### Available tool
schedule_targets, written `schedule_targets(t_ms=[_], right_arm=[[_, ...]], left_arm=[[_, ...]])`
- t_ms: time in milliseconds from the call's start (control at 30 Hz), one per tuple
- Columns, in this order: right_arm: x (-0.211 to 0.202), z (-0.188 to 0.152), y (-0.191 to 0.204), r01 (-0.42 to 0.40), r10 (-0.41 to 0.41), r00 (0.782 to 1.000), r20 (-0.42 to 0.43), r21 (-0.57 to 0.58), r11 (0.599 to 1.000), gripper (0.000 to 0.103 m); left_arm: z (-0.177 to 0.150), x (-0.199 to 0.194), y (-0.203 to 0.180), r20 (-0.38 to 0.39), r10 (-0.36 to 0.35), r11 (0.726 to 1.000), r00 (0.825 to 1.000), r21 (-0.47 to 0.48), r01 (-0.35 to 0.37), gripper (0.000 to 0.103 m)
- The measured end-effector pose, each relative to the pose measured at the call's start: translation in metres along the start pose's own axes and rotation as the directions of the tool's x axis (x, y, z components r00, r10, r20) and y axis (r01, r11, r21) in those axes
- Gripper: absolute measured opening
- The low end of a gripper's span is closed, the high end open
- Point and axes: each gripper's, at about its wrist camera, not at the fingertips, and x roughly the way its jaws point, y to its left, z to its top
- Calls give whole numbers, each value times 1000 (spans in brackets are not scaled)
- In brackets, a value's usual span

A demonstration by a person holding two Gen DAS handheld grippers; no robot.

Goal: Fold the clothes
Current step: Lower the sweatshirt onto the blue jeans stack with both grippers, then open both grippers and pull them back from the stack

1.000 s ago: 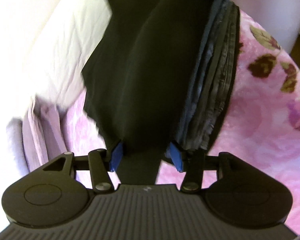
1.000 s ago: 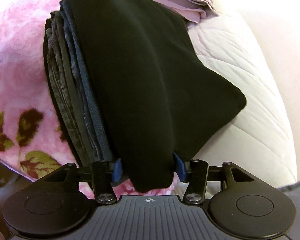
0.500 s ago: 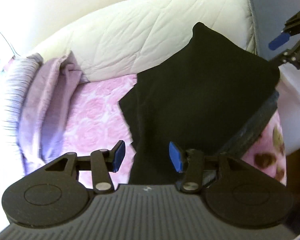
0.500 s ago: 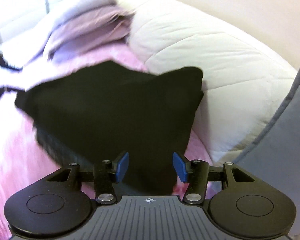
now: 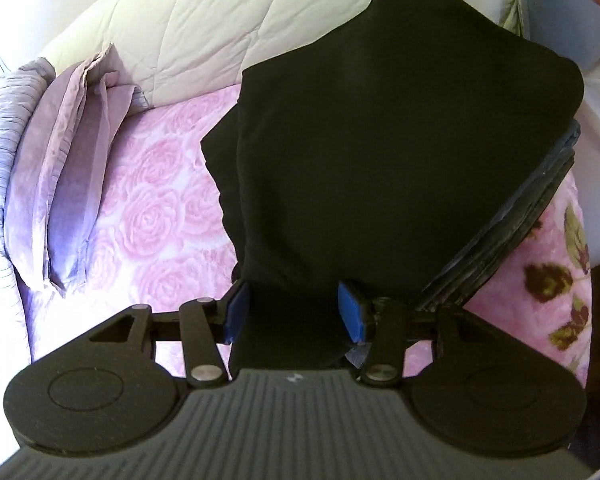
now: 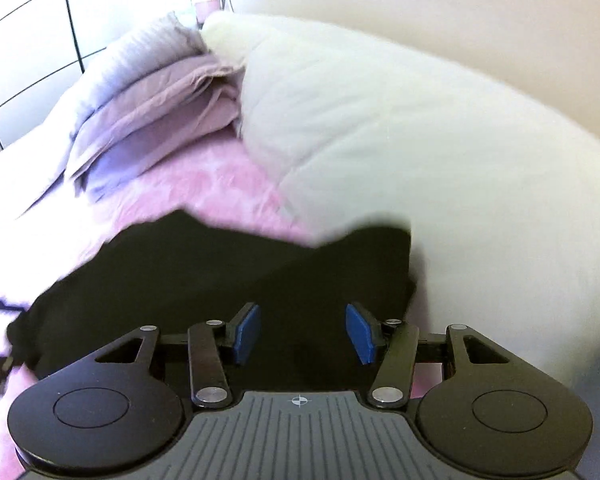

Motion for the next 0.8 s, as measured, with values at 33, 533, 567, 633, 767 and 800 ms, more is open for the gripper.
schedule_targets(t_ms=[33,533,567,633,767,800], right_arm=[[15,7,-6,12,-12,1000,1,-2,1000,53],[66,11,-55,34,-15,995,-100,193,981,67],[52,3,-49,28,-12,996,-84,192,981,69],[33,-17,-33,-3,18,997,-74,199,980,76],[7,-74,-11,-26,57,990,-130,227,973,82],[1,-88,-6,-23,58,988,-142,232,973,82]], left_arm=[[1,1,-1,-4,4,1000,1000,-6,-4,44],[1,-11,5,-22,2,996,1000,-87,-4,45],[0,-14,7,-20,0,993,1000,-115,-2,48],[-5,-21,10,-18,-12,980,1000,-198,8,56],[-20,-21,11,-57,-65,945,996,-325,43,58],[-23,-21,8,-70,-62,945,996,-325,36,58]])
